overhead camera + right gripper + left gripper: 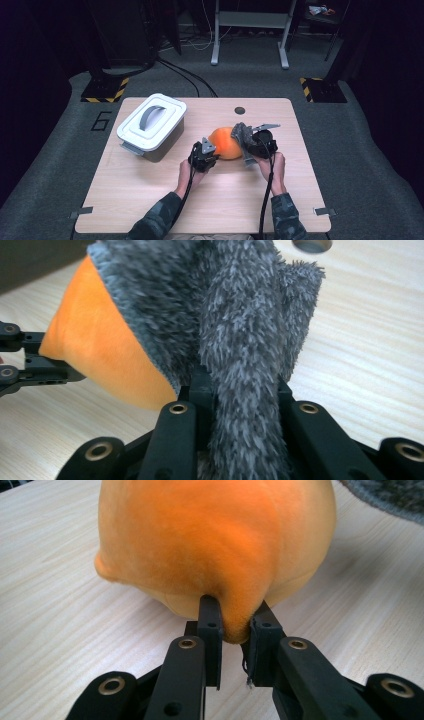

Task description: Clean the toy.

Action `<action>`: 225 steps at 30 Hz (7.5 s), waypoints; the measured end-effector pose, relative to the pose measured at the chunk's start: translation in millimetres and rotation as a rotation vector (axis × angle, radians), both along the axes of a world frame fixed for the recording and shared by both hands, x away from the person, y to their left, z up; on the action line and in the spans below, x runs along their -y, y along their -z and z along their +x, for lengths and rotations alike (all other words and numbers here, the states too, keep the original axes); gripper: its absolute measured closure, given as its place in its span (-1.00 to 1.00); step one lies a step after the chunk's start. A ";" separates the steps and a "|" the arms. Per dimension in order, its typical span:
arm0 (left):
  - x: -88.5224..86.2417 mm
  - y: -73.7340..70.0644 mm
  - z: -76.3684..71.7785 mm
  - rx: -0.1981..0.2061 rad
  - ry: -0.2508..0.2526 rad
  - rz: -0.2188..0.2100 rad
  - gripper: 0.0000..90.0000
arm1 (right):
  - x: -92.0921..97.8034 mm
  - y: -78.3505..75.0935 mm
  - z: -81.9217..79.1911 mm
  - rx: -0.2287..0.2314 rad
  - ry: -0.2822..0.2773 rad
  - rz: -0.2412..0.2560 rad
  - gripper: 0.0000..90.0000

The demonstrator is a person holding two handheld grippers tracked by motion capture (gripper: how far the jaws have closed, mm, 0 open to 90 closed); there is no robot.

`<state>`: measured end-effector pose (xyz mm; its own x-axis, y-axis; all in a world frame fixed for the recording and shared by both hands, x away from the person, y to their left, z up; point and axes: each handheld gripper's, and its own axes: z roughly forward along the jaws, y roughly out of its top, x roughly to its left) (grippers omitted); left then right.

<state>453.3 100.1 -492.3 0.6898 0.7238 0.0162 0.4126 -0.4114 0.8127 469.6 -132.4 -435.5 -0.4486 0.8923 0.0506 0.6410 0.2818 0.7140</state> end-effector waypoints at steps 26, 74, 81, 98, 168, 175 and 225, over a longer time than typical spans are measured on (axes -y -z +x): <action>-3.7 -12.9 -8.9 -0.073 0.045 -0.074 0.78 | -37.4 -16.3 -16.7 0.041 -0.088 -0.077 0.64; -8.3 -8.2 -4.8 -0.107 0.036 -0.097 0.77 | -52.7 -21.6 -14.8 0.037 -0.134 -0.093 0.62; -6.7 -8.3 -6.0 -0.106 0.040 -0.094 0.77 | -26.9 -13.7 -17.1 0.021 -0.076 -0.095 0.63; -7.6 -8.0 -5.4 -0.104 0.040 -0.089 0.76 | 20.6 51.1 6.1 -0.164 0.066 -0.101 0.62; -2.8 -29.1 -5.7 -0.061 0.018 -0.146 0.77 | -48.8 -23.7 -27.0 0.070 -0.101 -0.103 0.63; -3.3 -28.0 -4.5 -0.063 0.015 -0.153 0.76 | -26.5 -16.8 -23.0 0.052 -0.043 -0.085 0.63; -2.6 -28.7 -6.3 -0.066 0.022 -0.144 0.73 | -45.1 -28.6 -21.0 0.045 -0.106 -0.116 0.62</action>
